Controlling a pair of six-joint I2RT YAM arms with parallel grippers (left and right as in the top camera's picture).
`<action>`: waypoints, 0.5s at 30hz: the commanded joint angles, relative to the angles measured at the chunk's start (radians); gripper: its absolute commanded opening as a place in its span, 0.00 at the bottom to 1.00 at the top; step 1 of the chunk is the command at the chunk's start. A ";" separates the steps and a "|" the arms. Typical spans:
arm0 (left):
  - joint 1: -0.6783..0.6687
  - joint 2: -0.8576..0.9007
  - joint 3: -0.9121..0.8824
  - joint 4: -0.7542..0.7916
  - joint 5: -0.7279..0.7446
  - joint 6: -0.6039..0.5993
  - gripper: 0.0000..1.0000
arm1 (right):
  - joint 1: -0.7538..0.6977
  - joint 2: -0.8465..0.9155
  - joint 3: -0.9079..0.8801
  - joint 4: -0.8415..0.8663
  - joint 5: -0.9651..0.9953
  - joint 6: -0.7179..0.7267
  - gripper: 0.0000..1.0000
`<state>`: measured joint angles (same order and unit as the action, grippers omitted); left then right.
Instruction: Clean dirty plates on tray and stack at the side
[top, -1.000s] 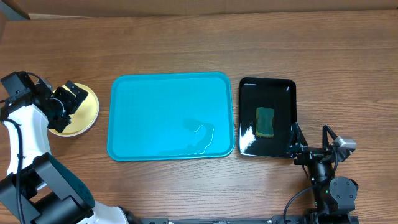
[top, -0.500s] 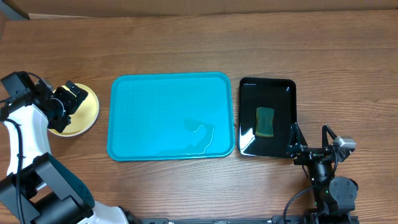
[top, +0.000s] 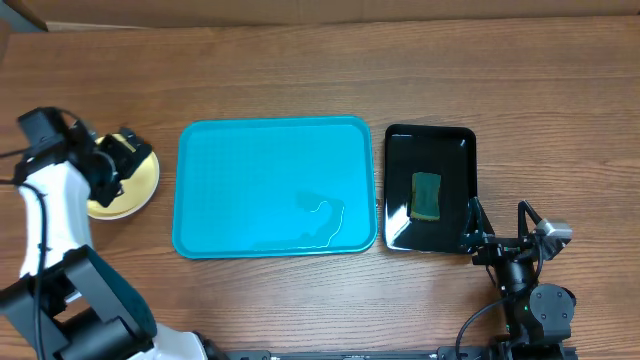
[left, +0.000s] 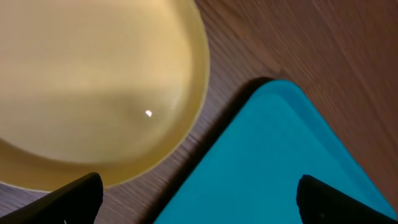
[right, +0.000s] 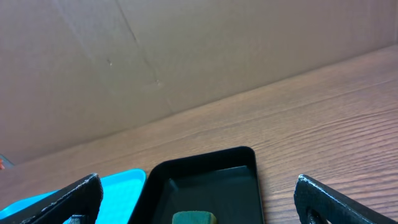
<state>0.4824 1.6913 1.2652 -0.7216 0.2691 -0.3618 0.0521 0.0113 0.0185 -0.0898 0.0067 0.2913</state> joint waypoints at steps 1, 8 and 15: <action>-0.107 -0.151 0.019 0.000 -0.103 0.026 1.00 | -0.007 -0.008 -0.011 0.006 -0.002 -0.004 1.00; -0.392 -0.478 0.019 0.000 -0.148 0.026 1.00 | -0.007 -0.008 -0.011 0.006 -0.002 -0.004 1.00; -0.612 -0.727 0.019 0.000 -0.146 0.026 1.00 | -0.007 -0.008 -0.011 0.006 -0.002 -0.004 1.00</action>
<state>-0.0849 1.0080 1.2743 -0.7177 0.1440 -0.3584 0.0521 0.0113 0.0185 -0.0895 0.0067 0.2913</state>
